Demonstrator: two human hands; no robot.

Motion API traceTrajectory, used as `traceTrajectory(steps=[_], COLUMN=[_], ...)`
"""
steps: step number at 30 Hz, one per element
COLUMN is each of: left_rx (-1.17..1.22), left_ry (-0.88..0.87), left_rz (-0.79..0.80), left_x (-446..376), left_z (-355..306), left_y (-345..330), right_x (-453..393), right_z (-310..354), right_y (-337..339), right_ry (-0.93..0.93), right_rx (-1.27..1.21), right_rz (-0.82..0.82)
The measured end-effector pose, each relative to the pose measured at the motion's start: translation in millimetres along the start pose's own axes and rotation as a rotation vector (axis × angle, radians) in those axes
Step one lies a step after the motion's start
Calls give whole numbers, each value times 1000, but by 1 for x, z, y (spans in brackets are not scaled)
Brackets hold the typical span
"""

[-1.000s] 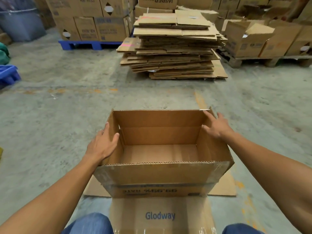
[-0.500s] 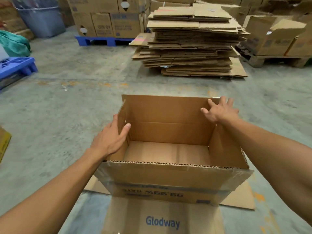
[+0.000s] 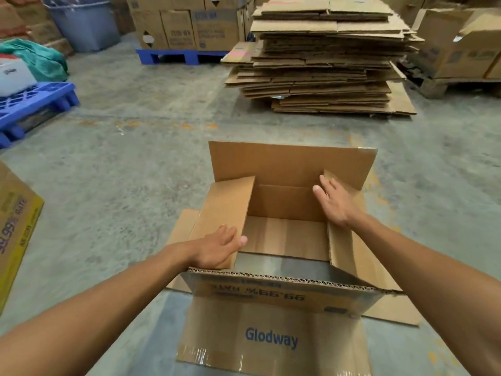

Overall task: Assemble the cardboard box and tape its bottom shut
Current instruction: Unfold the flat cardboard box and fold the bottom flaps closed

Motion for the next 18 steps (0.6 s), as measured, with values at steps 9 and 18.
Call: traceTrajectory(steps=[9,18], left_rx=[-330,-275], left_ry=[99,197], left_rz=[34,-115], left_x=[-2,-35], left_z=[24,28], left_y=[-37,-49], right_x=[100,86], right_z=[-47,3], right_y=[-53,-19], right_ry=[127,181], right_rx=[425,488], right_rz=[205,100])
Point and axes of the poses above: each hand's wrist, its own x-axis away from the middle knuckle, its own y-axis out of the back of the hand, z = x × y, the point moved 5 cm from there along -x, towards the middle knuckle, and after that the axes turned 10 degrees about -z, right-handed, at the moved point
